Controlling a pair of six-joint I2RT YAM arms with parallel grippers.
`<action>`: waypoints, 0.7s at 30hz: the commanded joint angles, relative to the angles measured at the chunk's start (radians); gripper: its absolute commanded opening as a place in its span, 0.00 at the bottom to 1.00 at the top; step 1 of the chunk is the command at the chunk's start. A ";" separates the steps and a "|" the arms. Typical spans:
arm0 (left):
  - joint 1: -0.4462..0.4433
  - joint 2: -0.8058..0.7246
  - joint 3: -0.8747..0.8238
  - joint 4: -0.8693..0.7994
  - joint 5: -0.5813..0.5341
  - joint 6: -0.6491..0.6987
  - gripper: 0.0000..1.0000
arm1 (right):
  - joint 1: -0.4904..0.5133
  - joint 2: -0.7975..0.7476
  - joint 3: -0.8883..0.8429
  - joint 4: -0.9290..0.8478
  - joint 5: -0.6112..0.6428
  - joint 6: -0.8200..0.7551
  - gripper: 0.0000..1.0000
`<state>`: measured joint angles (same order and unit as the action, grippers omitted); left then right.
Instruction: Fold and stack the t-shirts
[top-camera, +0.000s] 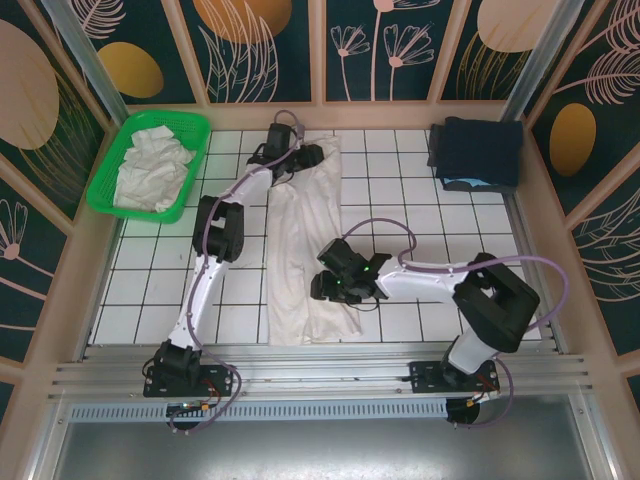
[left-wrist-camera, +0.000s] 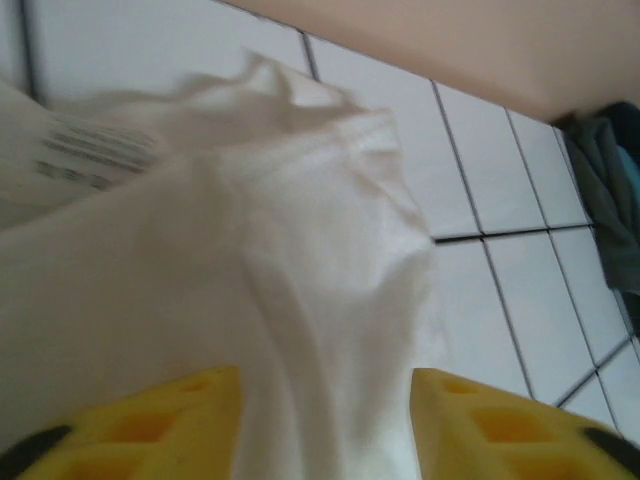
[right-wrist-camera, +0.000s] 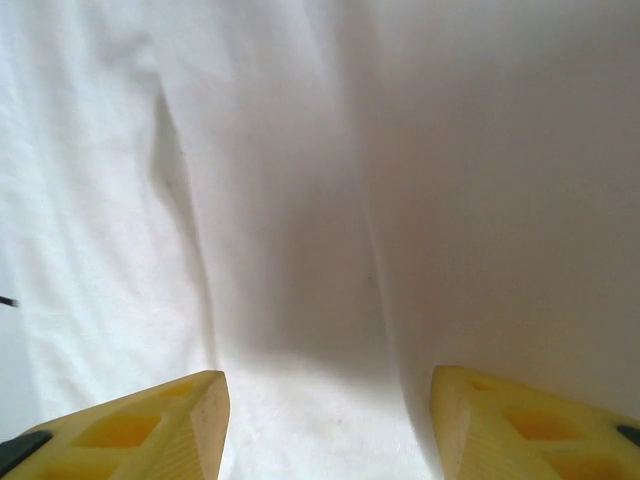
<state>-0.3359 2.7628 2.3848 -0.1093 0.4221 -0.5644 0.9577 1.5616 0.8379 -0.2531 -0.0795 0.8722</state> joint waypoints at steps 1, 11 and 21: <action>0.011 -0.193 -0.115 -0.027 -0.026 0.065 0.99 | -0.017 -0.104 -0.005 -0.064 0.031 0.023 0.57; 0.012 -0.922 -0.777 -0.013 -0.284 -0.003 0.99 | -0.041 -0.306 -0.160 -0.221 0.076 -0.013 0.62; 0.023 -1.444 -1.371 -0.068 -0.115 -0.141 0.99 | -0.040 -0.393 -0.251 -0.199 -0.012 -0.029 0.61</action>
<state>-0.2974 1.3964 1.1641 -0.0845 0.2459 -0.6373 0.9104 1.1862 0.6136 -0.4339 -0.0578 0.8455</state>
